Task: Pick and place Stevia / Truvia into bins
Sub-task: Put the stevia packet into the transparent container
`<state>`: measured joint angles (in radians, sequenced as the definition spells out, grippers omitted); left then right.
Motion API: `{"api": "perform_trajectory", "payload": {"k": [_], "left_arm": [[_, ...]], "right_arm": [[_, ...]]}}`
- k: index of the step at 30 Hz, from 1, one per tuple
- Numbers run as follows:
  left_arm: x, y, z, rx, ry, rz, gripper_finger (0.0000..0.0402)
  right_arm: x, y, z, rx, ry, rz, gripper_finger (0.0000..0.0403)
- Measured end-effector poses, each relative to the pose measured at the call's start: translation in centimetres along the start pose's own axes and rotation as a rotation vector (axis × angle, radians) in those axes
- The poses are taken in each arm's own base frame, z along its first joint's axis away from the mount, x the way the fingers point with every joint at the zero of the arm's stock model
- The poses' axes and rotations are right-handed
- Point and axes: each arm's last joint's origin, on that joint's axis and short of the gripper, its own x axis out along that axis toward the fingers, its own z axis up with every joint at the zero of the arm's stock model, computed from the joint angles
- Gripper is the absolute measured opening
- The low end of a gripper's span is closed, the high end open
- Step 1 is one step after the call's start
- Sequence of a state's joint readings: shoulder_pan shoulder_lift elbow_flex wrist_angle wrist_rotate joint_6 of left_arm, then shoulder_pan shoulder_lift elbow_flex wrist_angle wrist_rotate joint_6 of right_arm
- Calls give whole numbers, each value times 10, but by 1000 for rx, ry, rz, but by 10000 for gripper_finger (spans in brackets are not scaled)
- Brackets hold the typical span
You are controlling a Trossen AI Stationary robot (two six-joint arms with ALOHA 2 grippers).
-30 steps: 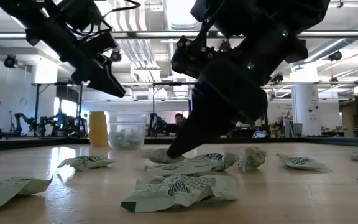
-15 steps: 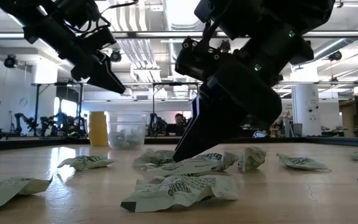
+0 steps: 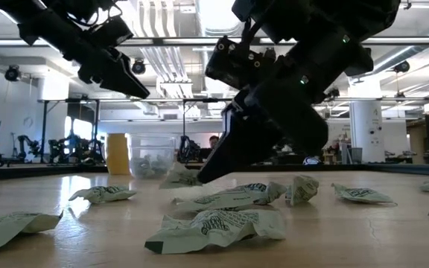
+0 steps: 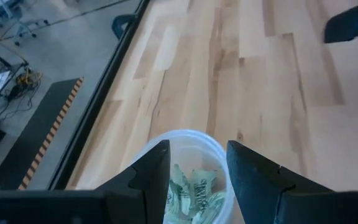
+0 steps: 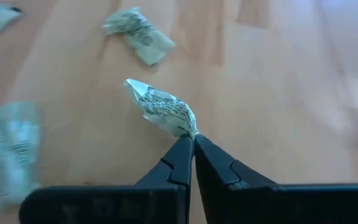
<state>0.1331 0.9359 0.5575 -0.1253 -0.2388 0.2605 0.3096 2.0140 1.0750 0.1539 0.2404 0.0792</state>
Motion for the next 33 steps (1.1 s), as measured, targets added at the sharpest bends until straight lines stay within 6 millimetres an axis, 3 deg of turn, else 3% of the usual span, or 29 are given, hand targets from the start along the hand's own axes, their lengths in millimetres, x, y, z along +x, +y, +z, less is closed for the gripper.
{"api": "perform_trajectory", "payload": {"k": [8, 17, 29, 33], "left_arm": [[-22, -11, 0, -45, -17, -73, 142], [-42, -36, -9, -106, 73, -226, 142], [-38, -83, -22, -69, 233, -382, 142], [-30, -94, -26, -77, 289, -384, 142]], "right_arm": [[0, -27, 24, -85, -56, -193, 9], [4, -87, 43, -79, -58, -336, 9], [-5, -153, 76, -64, -119, -462, 8], [-7, -174, 81, -40, -155, -412, 8]]}}
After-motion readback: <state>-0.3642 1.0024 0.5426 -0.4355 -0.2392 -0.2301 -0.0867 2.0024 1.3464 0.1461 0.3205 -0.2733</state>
